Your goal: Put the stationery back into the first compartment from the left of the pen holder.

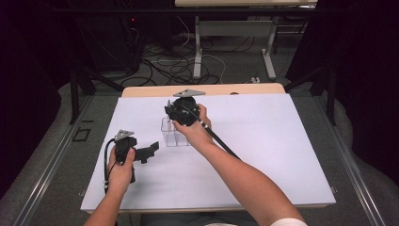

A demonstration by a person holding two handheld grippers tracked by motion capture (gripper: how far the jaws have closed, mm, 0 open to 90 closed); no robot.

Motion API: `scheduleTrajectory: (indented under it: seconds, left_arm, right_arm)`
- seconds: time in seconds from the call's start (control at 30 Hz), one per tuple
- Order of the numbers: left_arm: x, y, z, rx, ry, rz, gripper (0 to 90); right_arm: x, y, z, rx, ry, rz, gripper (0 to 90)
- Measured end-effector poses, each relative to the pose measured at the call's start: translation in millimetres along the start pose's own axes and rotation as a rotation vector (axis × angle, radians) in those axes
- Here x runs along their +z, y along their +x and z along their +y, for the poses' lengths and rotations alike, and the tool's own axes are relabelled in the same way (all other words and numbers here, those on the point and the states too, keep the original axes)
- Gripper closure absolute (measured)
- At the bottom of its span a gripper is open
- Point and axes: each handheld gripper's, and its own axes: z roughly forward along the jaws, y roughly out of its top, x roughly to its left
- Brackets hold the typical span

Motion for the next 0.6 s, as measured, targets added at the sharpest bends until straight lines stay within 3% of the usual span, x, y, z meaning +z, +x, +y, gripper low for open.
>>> scheduleTrajectory:
  seconds: [0.13, 0.6]
  left_arm:
    - [0.0, 0.5, -0.1, 0.001, 0.006, 0.0, 0.2]
    - [1.4, -0.6, -0.6, -0.003, 0.002, -0.002, 0.2]
  right_arm:
    - [2.8, 0.7, -2.4, 0.0, 0.022, 0.005, 79.5]
    - [-17.3, -10.2, -9.3, -0.027, -0.025, 0.025, 47.4]
